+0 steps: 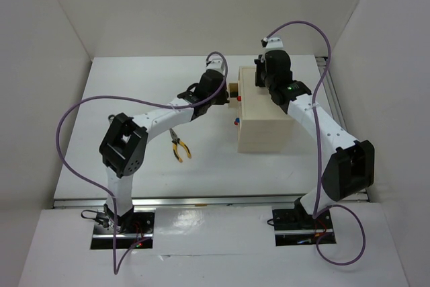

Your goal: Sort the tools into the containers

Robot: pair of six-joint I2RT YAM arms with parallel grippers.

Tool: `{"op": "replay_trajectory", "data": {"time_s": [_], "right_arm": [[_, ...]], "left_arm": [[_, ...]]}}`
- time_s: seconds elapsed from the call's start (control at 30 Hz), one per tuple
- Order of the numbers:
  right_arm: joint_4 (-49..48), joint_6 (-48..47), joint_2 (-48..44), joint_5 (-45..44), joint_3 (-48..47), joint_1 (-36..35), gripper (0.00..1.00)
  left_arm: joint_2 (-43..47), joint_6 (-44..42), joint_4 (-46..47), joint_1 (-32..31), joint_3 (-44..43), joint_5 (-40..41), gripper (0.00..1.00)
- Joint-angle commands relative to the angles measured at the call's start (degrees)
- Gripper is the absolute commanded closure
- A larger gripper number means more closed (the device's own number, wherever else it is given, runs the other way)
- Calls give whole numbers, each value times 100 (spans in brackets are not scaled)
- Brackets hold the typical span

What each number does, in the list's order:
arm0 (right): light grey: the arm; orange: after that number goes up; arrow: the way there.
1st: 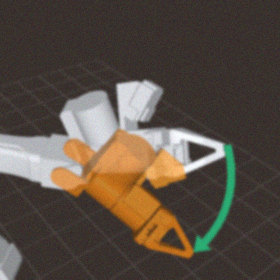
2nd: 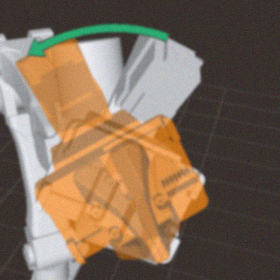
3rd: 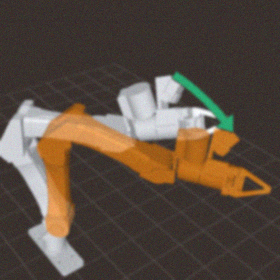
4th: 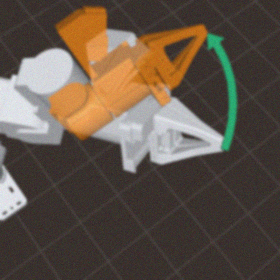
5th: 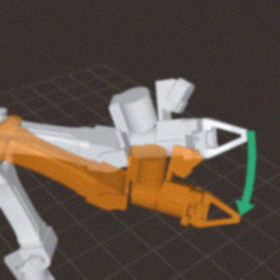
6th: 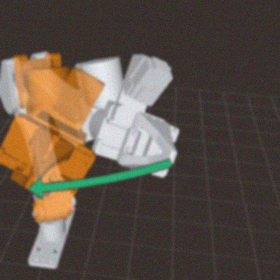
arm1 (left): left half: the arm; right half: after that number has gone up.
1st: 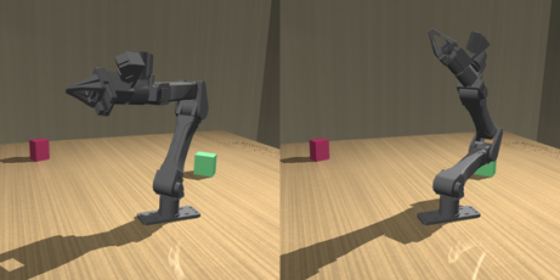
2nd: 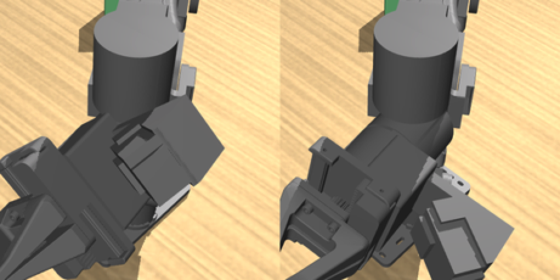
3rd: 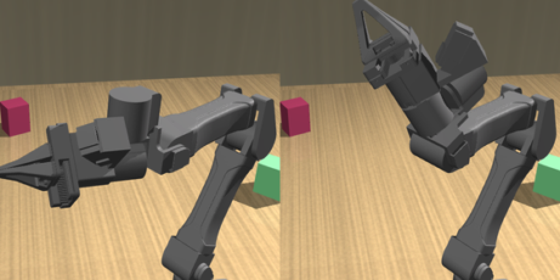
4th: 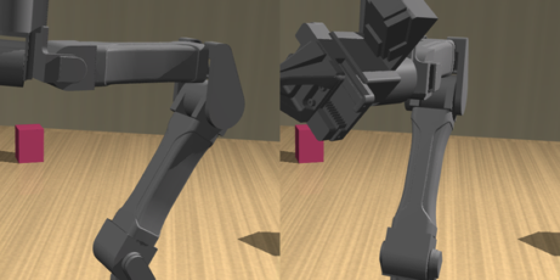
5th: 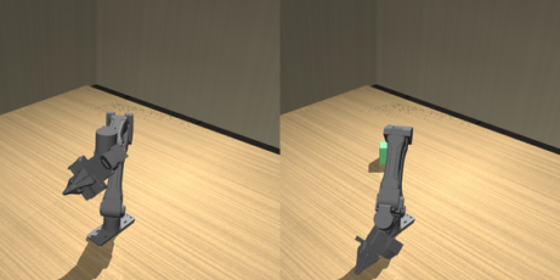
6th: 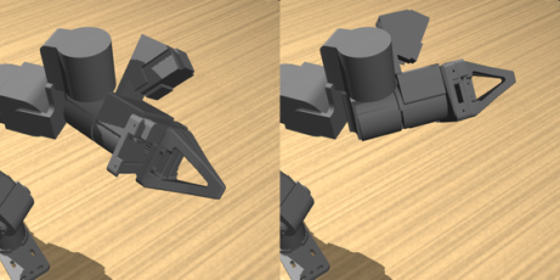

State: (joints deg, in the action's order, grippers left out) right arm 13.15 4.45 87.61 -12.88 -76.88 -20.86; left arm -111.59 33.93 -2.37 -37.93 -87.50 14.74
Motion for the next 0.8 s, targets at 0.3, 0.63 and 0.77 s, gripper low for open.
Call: {"op": "replay_trajectory", "data": {"time_s": [0.3, 0.63, 0.77], "right_arm": [[1524, 21, 414, 120, 323, -49, 100], [1524, 21, 414, -100, 323, -102, 100], [1577, 21, 414, -267, 323, -173, 100]], "left_arm": [[-494, 95, 1520, -153, -187, -1491, 95], [460, 1712, -481, -22, 635, 618, 49], [1470, 1713, 1572, 198, 2599, -869, 19]]}}
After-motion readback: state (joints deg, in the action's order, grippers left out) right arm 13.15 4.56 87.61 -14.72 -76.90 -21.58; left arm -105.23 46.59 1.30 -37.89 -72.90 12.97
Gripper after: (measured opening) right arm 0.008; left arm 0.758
